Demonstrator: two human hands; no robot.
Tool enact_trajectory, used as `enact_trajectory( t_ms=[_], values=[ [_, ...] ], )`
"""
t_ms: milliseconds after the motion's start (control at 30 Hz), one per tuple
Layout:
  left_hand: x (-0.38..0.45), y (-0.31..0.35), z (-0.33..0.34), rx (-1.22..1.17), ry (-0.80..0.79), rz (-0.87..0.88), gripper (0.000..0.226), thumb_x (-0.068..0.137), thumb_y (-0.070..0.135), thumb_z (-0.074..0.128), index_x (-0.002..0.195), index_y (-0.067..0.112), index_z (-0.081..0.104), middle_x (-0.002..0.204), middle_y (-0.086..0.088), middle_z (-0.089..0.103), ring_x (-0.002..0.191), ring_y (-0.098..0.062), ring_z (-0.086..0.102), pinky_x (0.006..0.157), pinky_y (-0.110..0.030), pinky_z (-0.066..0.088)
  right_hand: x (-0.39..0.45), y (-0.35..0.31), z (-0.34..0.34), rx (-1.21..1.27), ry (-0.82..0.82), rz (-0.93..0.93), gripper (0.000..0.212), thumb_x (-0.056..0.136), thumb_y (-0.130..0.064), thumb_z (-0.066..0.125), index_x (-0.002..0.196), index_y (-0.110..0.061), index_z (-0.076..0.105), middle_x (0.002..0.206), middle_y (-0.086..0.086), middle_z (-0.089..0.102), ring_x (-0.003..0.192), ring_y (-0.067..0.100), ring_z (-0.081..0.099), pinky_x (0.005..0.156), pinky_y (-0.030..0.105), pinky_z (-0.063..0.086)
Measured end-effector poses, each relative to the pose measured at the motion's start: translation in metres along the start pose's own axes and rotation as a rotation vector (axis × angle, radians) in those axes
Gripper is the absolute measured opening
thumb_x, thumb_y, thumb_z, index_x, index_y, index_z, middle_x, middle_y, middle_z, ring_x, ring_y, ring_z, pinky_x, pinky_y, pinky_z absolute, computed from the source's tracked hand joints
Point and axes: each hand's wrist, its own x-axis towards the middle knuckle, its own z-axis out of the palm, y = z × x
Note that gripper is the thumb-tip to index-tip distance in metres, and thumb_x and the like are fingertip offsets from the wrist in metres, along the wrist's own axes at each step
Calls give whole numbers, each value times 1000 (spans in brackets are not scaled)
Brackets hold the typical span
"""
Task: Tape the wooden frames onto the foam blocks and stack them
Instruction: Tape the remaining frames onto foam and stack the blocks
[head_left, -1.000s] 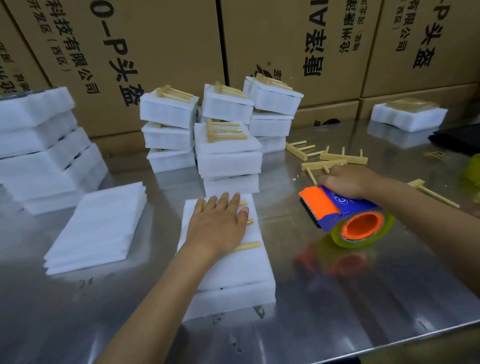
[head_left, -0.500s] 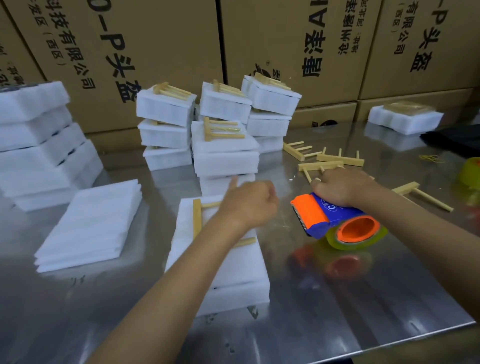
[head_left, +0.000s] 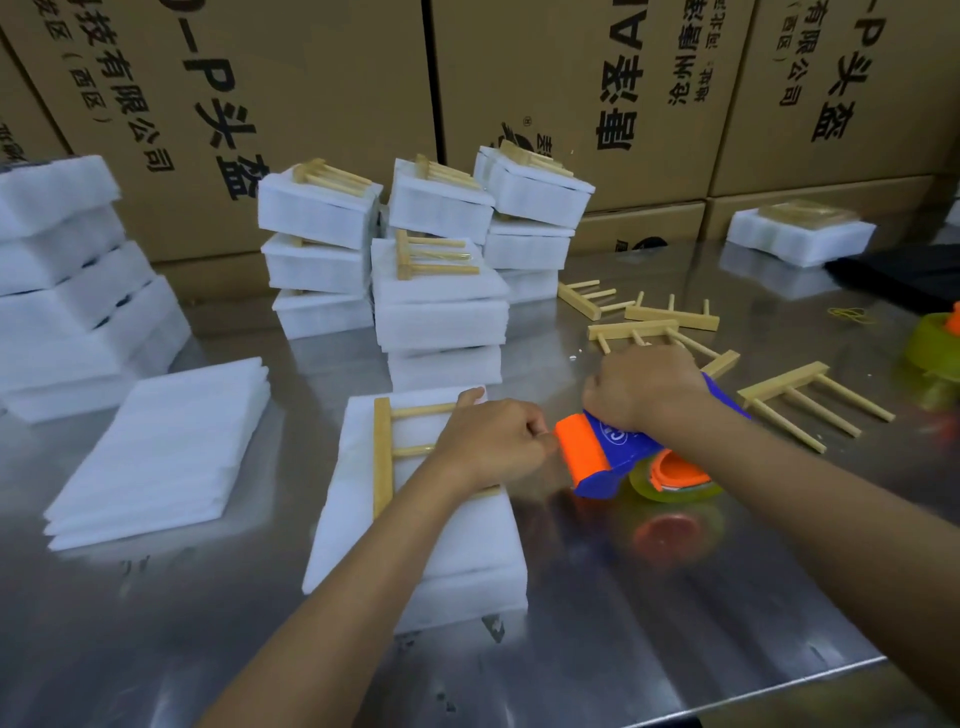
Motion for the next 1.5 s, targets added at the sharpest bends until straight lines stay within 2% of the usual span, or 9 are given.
enact_trajectory(
  t_ms=[133, 433, 667, 833, 1033, 1133, 1267, 1400, 1500],
  values=[
    [-1, -1, 3, 144, -29, 26, 23, 91, 31, 49, 77, 20, 63, 75, 8, 65, 83, -10, 59, 121, -36, 2, -4, -22, 1, -132, 22, -32, 29, 96, -33, 38, 100, -17, 62, 87, 3, 60, 82, 24, 58, 64, 31, 32],
    [0, -2, 7, 246, -20, 41, 25, 86, 30, 55, 63, 23, 48, 64, 10, 53, 76, -13, 52, 121, -38, 4, -8, -34, 2, -197, -24, 40, 25, 95, -35, 46, 102, -15, 59, 98, 8, 66, 89, 24, 63, 79, 34, 48],
    [-5, 5, -3, -123, 61, 22, 26, 86, 27, 60, 61, 28, 55, 56, 15, 55, 67, 0, 52, 120, -36, 13, -5, -35, 5, -193, -12, 171, 21, 94, -30, 46, 100, -13, 57, 93, 8, 61, 86, 25, 60, 83, 34, 49],
    [-5, 4, -6, -245, 76, -23, 26, 88, 33, 52, 68, 22, 65, 66, 6, 68, 88, -7, 60, 112, -42, 35, -1, -15, 4, -102, 130, 203, 22, 95, -25, 45, 100, -17, 65, 94, 5, 67, 88, 27, 62, 69, 32, 38],
    [-7, 4, -10, -440, 3, -130, 28, 80, 37, 44, 73, 34, 71, 75, 16, 71, 118, -23, 51, 109, -41, 38, -32, 5, 25, 45, 370, 382, 50, 100, -36, 35, 69, -11, 65, 48, -2, 29, 45, 21, 33, 51, 27, 20],
    [-6, 6, -13, -430, 23, -107, 28, 85, 31, 47, 69, 37, 70, 97, 12, 67, 109, -13, 54, 107, -40, 38, -54, -1, 36, 106, 389, 388, 50, 97, -42, 42, 61, -10, 56, 49, 2, 44, 44, 24, 40, 48, 24, 15],
    [-8, 7, -16, -450, 40, -74, 28, 89, 29, 47, 78, 23, 72, 102, 5, 66, 108, -15, 56, 108, -40, 36, -70, -3, 39, 104, 393, 390, 51, 99, -49, 41, 91, -5, 65, 92, 16, 68, 92, 36, 61, 61, 36, 40],
    [-11, 10, -19, -490, 46, -88, 31, 92, 23, 46, 72, 28, 70, 100, 9, 68, 106, -10, 56, 109, -39, 35, -77, -11, 18, 364, 611, 116, 20, 95, -25, 51, 95, -6, 57, 90, 15, 61, 88, 37, 55, 72, 41, 39],
    [-15, 12, -22, -504, 52, -80, 34, 89, 22, 45, 66, 31, 67, 97, 10, 69, 101, -5, 56, 110, -38, 35, -84, -33, 12, 830, 317, -38, 28, 95, -14, 51, 123, -9, 50, 107, 9, 62, 102, 27, 56, 76, 32, 39]
  ],
)
